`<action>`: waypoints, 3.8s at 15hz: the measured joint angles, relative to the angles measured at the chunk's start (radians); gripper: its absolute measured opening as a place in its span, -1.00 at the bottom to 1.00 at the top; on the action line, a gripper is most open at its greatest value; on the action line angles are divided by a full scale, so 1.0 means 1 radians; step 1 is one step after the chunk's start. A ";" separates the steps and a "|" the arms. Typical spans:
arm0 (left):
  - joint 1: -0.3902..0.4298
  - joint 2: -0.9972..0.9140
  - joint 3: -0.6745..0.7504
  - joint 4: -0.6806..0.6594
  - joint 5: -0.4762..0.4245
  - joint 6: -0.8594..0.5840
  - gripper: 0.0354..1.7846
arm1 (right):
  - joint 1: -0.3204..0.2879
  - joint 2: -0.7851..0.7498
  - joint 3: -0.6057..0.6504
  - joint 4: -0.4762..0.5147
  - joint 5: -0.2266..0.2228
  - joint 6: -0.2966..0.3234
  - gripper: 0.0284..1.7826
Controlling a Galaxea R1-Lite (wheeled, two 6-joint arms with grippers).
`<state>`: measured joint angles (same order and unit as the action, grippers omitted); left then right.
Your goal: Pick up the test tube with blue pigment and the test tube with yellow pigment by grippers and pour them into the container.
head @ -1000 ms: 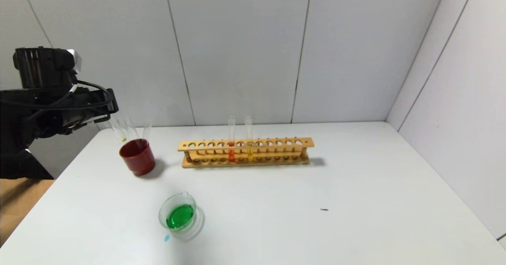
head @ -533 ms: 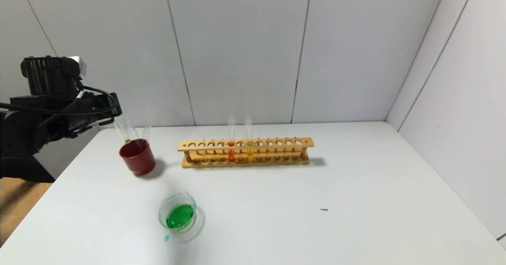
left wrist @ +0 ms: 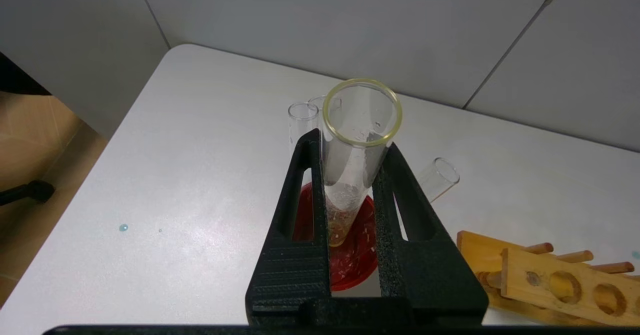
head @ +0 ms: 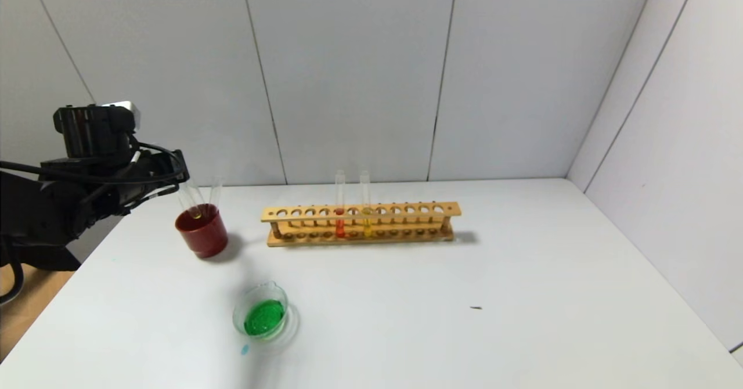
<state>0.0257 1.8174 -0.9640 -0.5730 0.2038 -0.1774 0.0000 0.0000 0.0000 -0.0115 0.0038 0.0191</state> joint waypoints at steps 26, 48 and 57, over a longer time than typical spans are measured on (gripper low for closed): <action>0.004 0.029 0.114 -0.182 -0.005 0.002 0.96 | 0.000 0.000 0.000 0.000 0.000 0.000 0.92; 0.052 -0.660 0.398 0.131 0.091 0.276 0.96 | 0.000 0.000 0.000 0.000 0.000 0.000 0.92; 0.050 -1.300 0.549 0.550 0.014 0.287 0.96 | 0.000 0.000 0.000 0.000 0.000 0.000 0.92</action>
<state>0.0755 0.5170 -0.4151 -0.0226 0.2174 0.1091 0.0004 0.0000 0.0000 -0.0115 0.0038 0.0191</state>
